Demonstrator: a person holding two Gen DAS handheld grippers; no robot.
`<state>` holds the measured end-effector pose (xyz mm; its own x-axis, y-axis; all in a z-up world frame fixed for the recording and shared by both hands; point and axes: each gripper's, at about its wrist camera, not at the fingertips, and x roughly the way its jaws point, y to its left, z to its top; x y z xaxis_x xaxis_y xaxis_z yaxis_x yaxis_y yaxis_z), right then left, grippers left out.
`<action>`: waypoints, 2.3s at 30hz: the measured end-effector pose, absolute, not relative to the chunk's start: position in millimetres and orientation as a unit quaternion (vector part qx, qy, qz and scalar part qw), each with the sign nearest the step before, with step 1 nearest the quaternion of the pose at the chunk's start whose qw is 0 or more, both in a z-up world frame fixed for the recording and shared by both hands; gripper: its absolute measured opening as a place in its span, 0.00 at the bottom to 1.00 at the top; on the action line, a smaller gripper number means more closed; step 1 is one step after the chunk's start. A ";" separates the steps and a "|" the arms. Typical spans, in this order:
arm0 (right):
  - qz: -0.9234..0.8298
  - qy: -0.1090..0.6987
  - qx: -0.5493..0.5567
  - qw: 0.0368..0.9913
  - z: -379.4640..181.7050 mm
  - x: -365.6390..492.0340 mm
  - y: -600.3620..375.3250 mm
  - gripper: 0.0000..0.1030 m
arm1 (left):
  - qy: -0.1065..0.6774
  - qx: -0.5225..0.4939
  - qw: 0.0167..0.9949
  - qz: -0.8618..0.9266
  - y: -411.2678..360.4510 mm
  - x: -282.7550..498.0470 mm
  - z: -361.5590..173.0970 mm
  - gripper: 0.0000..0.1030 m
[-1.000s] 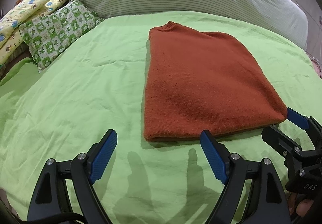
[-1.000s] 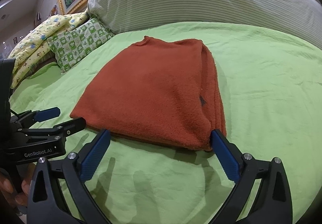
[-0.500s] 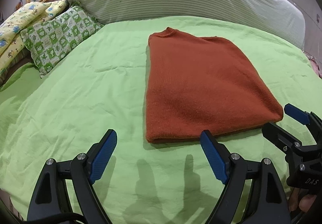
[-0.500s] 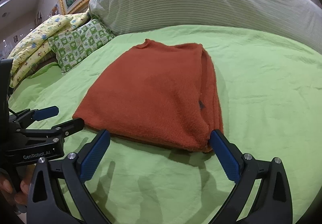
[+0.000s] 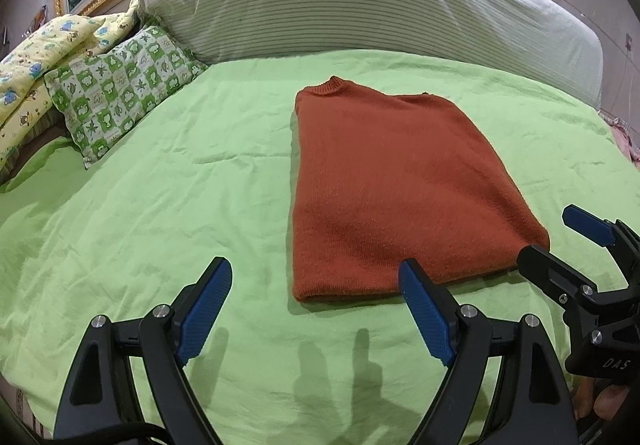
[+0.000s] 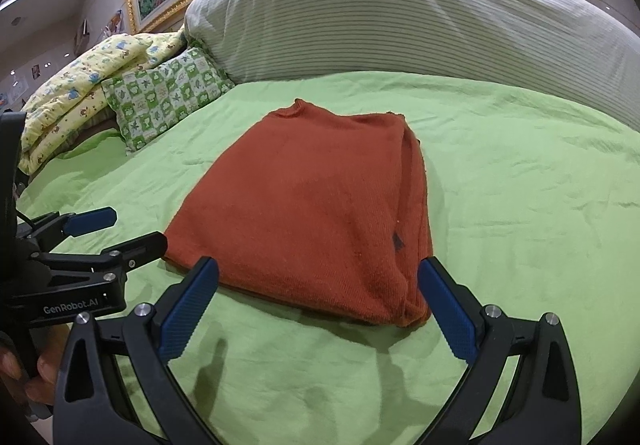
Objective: Fold small clothes
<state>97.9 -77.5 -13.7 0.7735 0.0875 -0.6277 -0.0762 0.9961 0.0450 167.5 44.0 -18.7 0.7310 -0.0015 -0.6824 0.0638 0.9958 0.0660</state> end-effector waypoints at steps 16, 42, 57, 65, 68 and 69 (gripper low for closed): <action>0.033 0.345 0.017 0.938 -15.3 104.1 -86.4 0.97 | 0.387 0.038 0.921 -0.025 41.9 179.9 -27.3 0.85; 0.030 0.348 0.026 0.937 -17.3 103.7 -87.4 0.97 | 0.385 0.041 0.922 -0.027 37.2 180.1 -25.7 0.86; 0.030 0.350 0.031 0.936 -18.9 102.4 -88.2 0.97 | 0.383 0.039 0.922 -0.026 37.7 180.0 -24.5 0.86; 0.030 0.350 0.031 0.936 -19.1 102.3 -88.0 0.97 | 0.382 0.039 0.923 -0.026 37.0 179.7 -23.6 0.86; 0.030 0.351 0.031 0.936 -19.3 101.6 -87.9 0.97 | 0.382 0.039 0.923 -0.025 36.9 179.7 -23.5 0.86; 0.029 0.350 0.031 0.936 -19.0 102.1 -88.1 0.97 | 0.382 0.039 0.923 -0.025 37.0 179.7 -23.5 0.86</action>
<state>102.1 -88.1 -19.0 0.7534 0.0766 -0.6531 -0.0333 0.9964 0.0785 179.7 37.0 -23.5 0.7074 -0.0164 -0.7066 0.0765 0.9956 0.0535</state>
